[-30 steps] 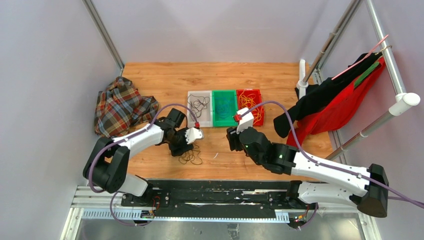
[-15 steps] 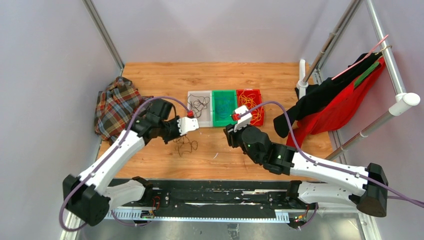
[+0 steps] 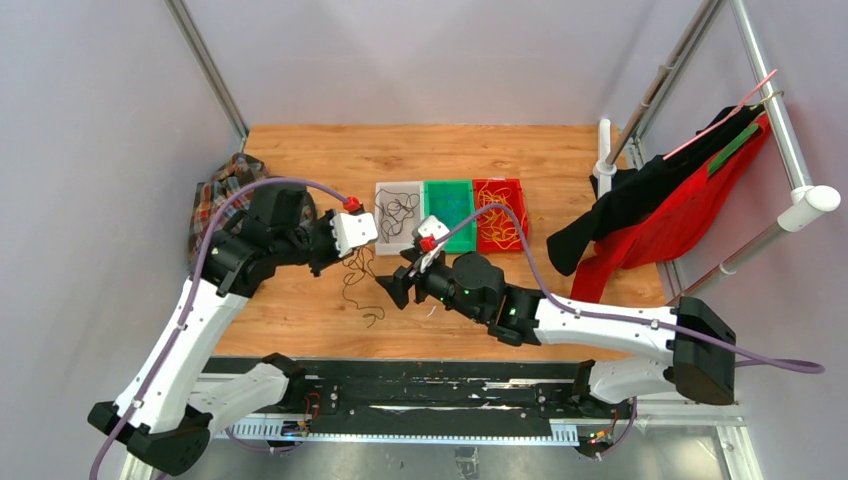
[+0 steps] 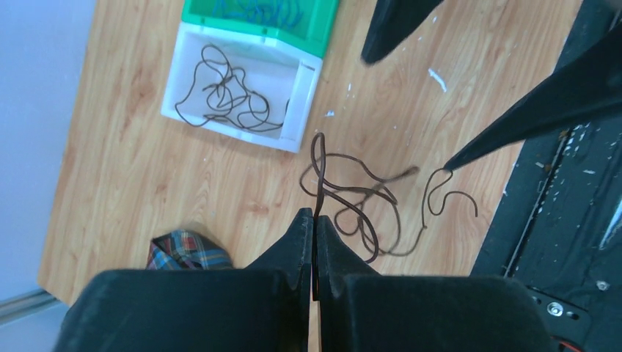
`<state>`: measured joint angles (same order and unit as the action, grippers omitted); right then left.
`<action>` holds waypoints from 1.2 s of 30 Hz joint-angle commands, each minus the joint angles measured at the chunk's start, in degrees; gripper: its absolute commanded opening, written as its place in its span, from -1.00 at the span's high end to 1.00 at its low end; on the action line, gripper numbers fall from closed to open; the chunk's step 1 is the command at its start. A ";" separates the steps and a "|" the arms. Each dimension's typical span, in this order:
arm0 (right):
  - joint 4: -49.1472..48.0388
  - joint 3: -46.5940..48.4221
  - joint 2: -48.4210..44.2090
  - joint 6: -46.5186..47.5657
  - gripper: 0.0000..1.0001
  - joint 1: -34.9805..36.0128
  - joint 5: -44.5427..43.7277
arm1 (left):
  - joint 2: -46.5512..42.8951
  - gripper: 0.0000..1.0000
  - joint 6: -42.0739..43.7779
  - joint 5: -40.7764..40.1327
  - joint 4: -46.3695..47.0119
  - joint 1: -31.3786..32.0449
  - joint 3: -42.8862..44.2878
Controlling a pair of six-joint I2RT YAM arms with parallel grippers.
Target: Untangle the cables
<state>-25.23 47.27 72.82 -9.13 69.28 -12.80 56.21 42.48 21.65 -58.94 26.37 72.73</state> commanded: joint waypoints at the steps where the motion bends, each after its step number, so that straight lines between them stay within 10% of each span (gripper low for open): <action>1: -7.95 3.89 2.92 0.57 -0.41 1.04 4.57 | -1.31 0.99 -2.84 4.10 -2.68 -0.24 3.46; 26: -22.19 -0.92 18.64 -2.68 -0.41 0.77 0.31 | -6.28 0.99 -5.74 16.34 -4.93 -0.19 12.29; 36: -24.43 -8.51 17.35 -8.05 0.59 0.73 -6.32 | -6.24 0.99 -4.91 10.17 -4.87 -0.26 18.50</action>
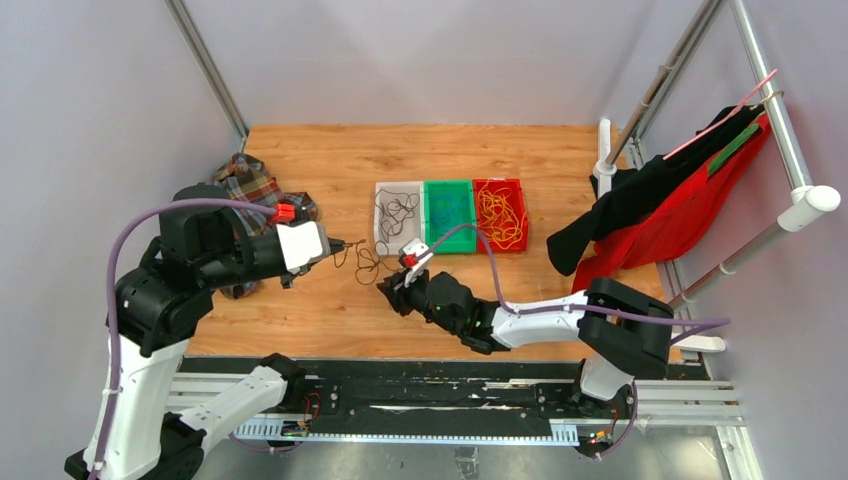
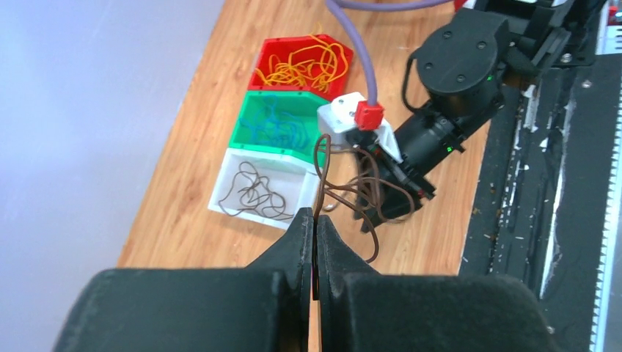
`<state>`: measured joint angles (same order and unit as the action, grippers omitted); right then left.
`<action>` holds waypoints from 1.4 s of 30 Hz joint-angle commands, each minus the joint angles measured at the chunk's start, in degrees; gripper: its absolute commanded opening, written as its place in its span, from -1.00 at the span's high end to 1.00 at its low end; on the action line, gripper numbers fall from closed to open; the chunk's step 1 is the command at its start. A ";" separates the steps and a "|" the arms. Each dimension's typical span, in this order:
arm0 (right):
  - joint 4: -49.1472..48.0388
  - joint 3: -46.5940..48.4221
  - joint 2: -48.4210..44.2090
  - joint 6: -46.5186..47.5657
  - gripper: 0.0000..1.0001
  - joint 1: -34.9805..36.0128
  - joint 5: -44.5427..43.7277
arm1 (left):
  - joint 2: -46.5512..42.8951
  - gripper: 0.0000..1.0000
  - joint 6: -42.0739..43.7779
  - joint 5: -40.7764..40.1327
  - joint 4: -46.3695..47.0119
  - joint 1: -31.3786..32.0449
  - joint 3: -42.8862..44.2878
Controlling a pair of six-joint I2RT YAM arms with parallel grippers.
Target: Untangle the cables
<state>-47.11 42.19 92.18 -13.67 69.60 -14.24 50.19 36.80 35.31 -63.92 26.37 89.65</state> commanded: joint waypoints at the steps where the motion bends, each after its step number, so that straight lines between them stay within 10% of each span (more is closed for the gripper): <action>1: -2.10 -4.40 -2.85 -4.01 0.72 0.37 -5.55 | 0.13 0.99 0.89 -5.13 0.11 -0.26 1.96; 16: 0.51 -19.07 -18.30 -9.39 0.99 0.01 -15.95 | -1.22 0.99 -3.02 -33.01 24.03 -0.24 -1.74; 20: 4.43 -18.49 -20.90 -7.67 0.99 -0.01 -15.01 | -1.24 0.99 -4.67 -27.11 24.23 -0.22 -2.36; 31: 12.47 -9.28 -24.71 -5.19 -0.27 -0.08 -4.42 | 0.86 0.97 -6.54 -9.80 15.42 -0.24 -4.19; 42: 17.83 0.16 -25.18 -0.93 -0.36 -0.34 -8.26 | 2.65 0.94 -3.00 -9.70 14.34 -0.27 -4.93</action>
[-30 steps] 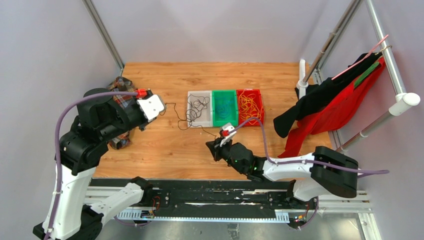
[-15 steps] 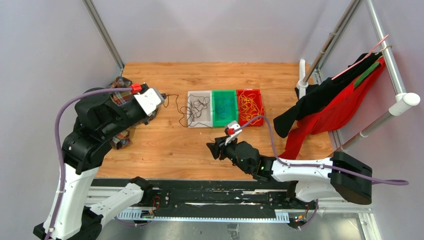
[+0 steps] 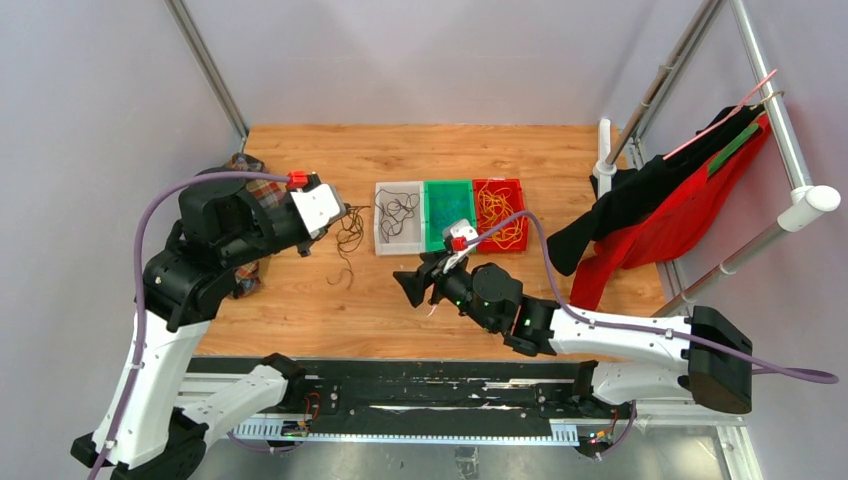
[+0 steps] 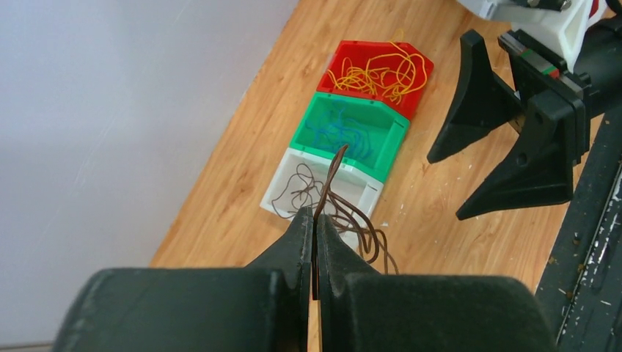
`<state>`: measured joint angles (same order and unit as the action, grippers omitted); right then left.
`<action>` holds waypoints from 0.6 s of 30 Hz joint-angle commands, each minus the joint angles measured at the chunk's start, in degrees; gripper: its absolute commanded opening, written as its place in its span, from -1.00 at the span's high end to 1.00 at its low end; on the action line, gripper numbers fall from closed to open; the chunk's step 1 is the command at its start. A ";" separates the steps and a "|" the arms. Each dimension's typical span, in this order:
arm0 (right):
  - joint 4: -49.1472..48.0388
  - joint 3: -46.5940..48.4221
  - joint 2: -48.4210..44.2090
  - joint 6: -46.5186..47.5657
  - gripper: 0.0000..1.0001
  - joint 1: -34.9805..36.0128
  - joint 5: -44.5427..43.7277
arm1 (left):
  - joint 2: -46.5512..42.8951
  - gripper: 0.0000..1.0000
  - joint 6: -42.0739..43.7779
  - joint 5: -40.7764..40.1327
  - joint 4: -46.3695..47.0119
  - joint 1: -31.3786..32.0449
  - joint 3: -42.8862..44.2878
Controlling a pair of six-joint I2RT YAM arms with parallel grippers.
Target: Untangle the cables
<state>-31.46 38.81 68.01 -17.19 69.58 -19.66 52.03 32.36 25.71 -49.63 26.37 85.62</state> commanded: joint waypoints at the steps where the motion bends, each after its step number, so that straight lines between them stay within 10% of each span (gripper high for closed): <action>1: 4.11 5.28 -0.66 2.35 -0.35 -0.37 -4.91 | 1.41 0.94 1.75 -0.49 0.18 -0.27 -1.06; 18: 22.45 8.65 -2.57 2.97 -0.33 -4.32 -35.26 | 21.10 0.99 0.46 -11.32 17.58 -0.18 1.27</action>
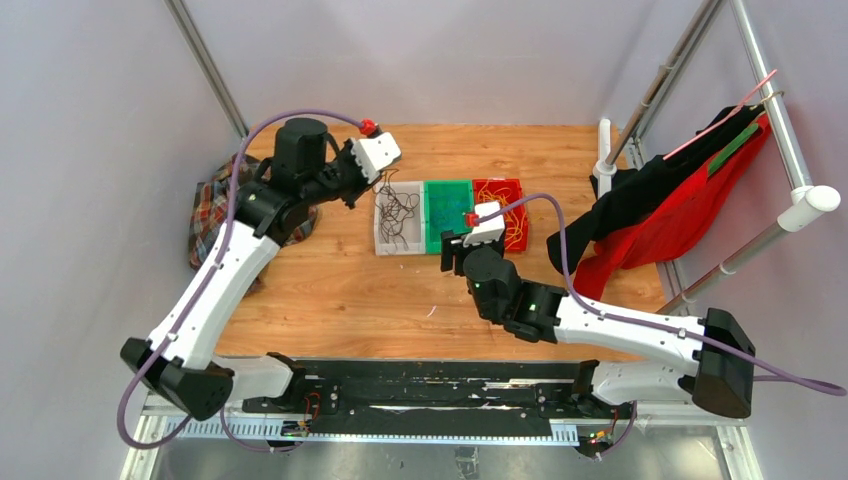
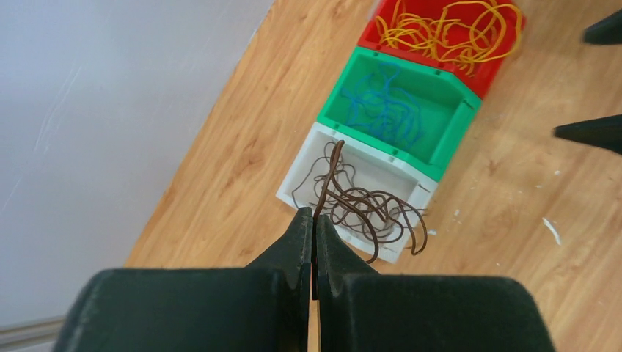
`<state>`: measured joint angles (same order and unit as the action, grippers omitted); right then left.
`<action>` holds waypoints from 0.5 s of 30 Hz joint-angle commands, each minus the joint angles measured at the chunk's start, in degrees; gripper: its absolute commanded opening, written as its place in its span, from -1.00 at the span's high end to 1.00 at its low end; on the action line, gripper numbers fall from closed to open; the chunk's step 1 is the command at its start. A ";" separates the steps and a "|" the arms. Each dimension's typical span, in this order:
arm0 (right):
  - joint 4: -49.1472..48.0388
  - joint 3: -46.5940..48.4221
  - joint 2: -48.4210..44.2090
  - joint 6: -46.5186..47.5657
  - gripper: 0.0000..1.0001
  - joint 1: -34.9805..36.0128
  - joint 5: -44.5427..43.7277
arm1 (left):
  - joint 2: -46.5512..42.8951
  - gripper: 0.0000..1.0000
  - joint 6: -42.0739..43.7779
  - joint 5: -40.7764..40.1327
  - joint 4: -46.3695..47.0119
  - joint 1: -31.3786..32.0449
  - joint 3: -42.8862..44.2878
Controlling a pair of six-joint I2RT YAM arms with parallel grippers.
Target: Untangle the cables
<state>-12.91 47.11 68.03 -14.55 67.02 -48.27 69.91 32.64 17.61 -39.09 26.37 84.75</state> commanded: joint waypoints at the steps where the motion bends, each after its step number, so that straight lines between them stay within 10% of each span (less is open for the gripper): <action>1: 3.84 -0.11 -3.08 0.31 -0.32 -1.99 -6.77 | 4.33 0.99 0.19 -3.64 8.03 -0.25 2.58; 15: 4.62 -2.32 -3.73 0.14 -0.26 -3.96 -5.66 | 13.15 0.99 2.04 -7.36 18.90 -1.10 -1.32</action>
<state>-8.88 46.15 65.47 -14.50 63.94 -52.53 82.46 33.76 12.01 -27.29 25.89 87.31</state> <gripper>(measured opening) 0.639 0.019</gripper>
